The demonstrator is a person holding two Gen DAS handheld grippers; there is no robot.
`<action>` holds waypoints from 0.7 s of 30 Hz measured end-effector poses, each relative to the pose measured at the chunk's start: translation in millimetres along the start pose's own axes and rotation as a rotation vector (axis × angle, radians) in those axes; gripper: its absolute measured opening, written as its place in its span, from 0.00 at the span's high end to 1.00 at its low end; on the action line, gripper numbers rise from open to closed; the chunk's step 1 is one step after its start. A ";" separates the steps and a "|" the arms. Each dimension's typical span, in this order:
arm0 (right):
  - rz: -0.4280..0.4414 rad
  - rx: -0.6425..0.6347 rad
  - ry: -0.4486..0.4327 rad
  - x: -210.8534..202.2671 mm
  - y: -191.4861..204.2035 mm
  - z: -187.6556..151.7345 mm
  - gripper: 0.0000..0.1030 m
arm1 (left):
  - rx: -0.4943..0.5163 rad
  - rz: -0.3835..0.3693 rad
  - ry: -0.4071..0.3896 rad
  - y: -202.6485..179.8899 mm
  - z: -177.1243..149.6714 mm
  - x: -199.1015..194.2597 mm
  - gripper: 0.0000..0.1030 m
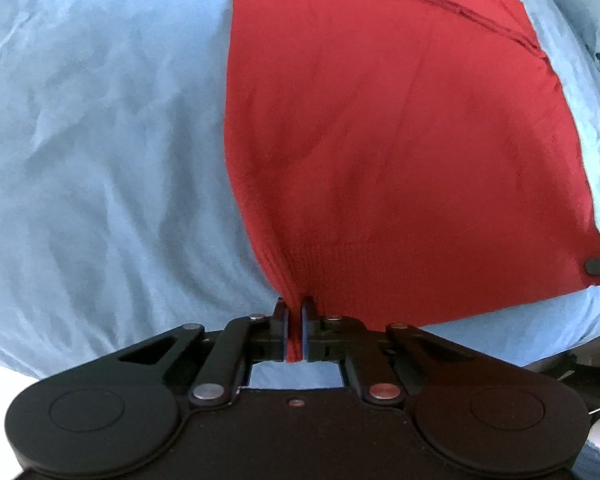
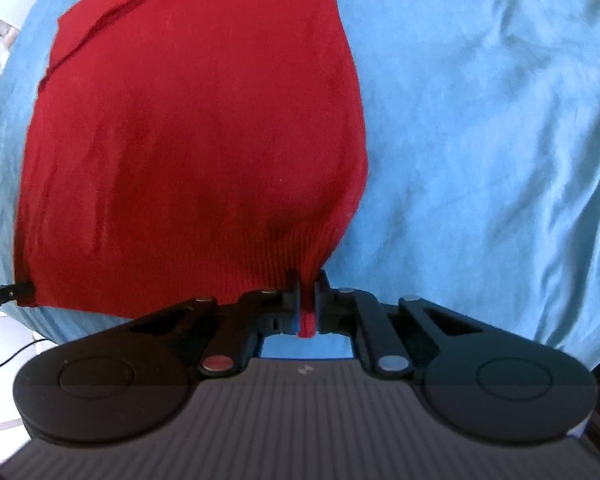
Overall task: Fold small clothes
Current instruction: 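Grasp the hem with the left tool while the right tool grasps the hem, lift toward the collar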
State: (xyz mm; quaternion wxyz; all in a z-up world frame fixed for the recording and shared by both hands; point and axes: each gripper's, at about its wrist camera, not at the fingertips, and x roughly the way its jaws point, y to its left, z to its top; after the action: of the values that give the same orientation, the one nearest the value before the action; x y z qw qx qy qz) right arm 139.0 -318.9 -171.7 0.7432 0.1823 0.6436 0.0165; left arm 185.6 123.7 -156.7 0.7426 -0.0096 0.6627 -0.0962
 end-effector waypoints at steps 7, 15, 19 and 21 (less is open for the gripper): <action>0.061 0.001 -0.030 -47.3 -0.6 24.9 0.80 | -0.061 -0.065 -0.049 25.0 37.6 -56.4 0.95; 0.160 0.054 -0.129 -113.8 14.7 93.2 0.80 | -0.089 -0.119 -0.202 34.9 111.0 -125.3 0.95; 0.204 0.027 -0.212 -139.1 29.2 148.5 0.80 | -0.100 -0.108 -0.263 41.0 156.4 -129.7 0.95; 0.201 -0.008 -0.267 -145.7 36.5 177.7 0.80 | -0.129 -0.117 -0.310 48.9 188.3 -126.7 0.95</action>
State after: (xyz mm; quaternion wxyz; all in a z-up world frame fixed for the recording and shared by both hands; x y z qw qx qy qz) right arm 292.9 -366.9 -3.9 0.8174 0.2433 0.5177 0.0688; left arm 364.6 170.0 -16.3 0.8270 -0.1108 0.5432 -0.0938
